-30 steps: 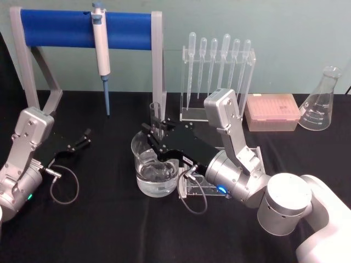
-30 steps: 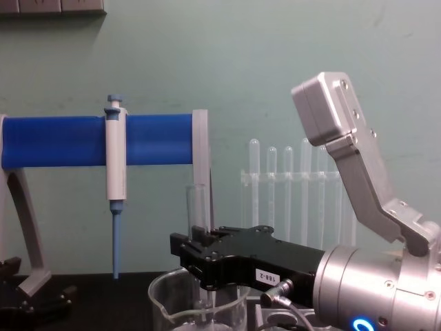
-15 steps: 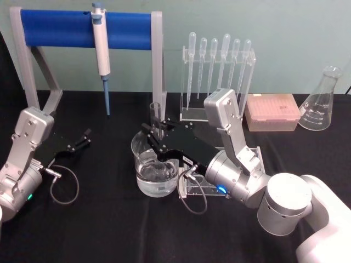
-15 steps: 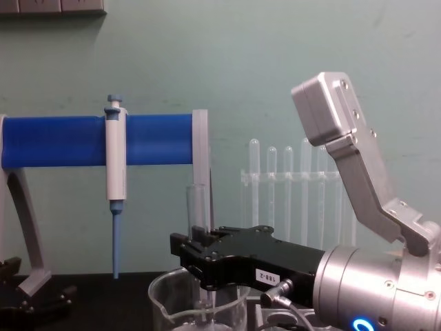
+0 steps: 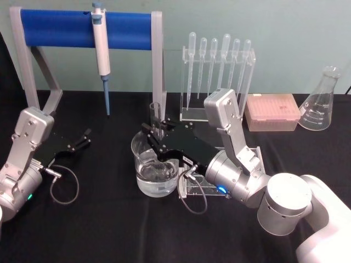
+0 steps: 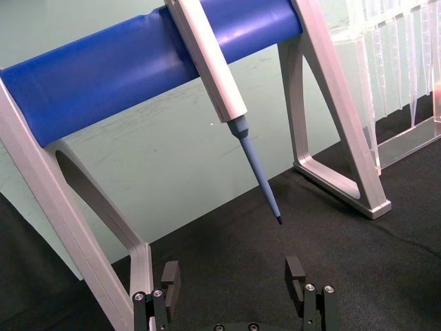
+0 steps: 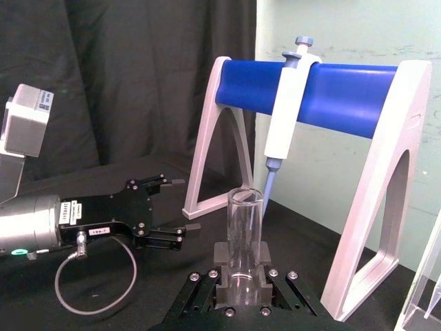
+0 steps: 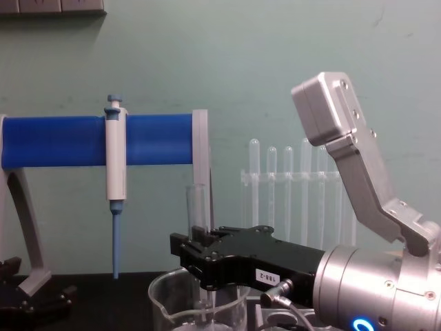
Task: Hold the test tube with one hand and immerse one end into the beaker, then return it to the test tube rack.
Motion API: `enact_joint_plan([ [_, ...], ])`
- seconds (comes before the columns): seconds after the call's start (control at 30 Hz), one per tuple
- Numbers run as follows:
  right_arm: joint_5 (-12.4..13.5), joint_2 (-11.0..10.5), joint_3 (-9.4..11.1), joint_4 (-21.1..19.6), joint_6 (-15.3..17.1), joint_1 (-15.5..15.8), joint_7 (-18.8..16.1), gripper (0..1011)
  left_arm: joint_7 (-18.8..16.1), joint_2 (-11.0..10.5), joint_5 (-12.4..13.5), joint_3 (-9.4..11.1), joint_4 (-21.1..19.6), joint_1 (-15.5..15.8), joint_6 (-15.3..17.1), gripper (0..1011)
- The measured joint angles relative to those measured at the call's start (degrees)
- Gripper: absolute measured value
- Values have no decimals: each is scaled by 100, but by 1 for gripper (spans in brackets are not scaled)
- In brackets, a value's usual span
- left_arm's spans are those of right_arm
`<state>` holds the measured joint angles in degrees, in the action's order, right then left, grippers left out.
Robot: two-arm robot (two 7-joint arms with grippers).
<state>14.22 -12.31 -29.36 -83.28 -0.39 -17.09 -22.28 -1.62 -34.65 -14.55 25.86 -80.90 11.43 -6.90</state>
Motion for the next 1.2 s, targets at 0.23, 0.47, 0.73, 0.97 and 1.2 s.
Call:
enact_joint_plan([
  [0.23, 0, 0, 0, 0, 0, 0, 0, 225, 0, 0, 0, 0, 0, 0, 0, 1000],
  [0.47, 0, 0, 0, 0, 0, 0, 0, 225, 0, 0, 0, 0, 0, 0, 0, 1000],
  [0.73, 0, 0, 0, 0, 0, 0, 0, 225, 0, 0, 0, 0, 0, 0, 0, 1000],
  [0.97, 0, 0, 0, 0, 0, 0, 0, 225, 0, 0, 0, 0, 0, 0, 0, 1000],
  [1.2, 0, 0, 0, 0, 0, 0, 0, 225, 0, 0, 0, 0, 0, 0, 0, 1000],
])
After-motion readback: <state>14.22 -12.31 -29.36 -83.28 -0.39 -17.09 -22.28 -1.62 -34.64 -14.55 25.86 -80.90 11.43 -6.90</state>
